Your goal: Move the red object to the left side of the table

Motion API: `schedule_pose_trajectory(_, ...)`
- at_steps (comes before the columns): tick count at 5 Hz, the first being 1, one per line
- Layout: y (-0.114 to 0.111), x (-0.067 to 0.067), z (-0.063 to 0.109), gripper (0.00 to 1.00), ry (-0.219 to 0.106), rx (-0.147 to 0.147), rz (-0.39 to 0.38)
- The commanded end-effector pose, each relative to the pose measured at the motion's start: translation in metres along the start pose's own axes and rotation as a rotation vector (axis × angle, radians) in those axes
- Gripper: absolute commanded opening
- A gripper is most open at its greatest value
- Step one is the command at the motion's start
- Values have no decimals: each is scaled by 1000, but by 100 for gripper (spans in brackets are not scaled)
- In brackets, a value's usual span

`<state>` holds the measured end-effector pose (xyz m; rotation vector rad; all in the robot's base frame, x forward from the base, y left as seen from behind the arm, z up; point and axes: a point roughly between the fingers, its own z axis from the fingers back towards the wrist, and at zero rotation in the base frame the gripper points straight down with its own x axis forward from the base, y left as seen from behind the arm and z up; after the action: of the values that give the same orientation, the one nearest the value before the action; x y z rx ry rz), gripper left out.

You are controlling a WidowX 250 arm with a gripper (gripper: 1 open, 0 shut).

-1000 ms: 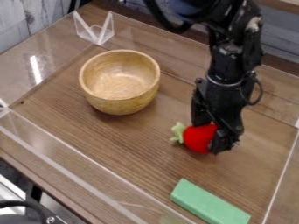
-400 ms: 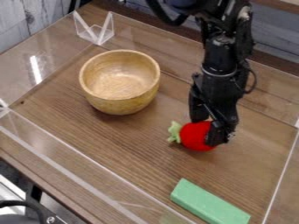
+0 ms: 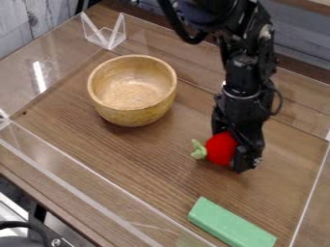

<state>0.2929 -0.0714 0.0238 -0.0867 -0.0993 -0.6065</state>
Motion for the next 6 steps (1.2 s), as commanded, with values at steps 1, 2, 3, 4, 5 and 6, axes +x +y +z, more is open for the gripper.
schedule_pose_trajectory(1,2,3,6,100,-35,-10,27)
schedule_pose_trajectory(2,0,-6,3,100,-29,-31,47)
schedule_pose_trajectory(3,-3,-14,5,100,-15,-51,51)
schedule_pose_trajectory(4,-7,-21,7,100,5,-74,53)
schedule_pose_trajectory(5,-12,-16,7,100,37,-104,-8)
schedule_pose_trajectory(6,-18,-12,5,100,71,-134,-78)
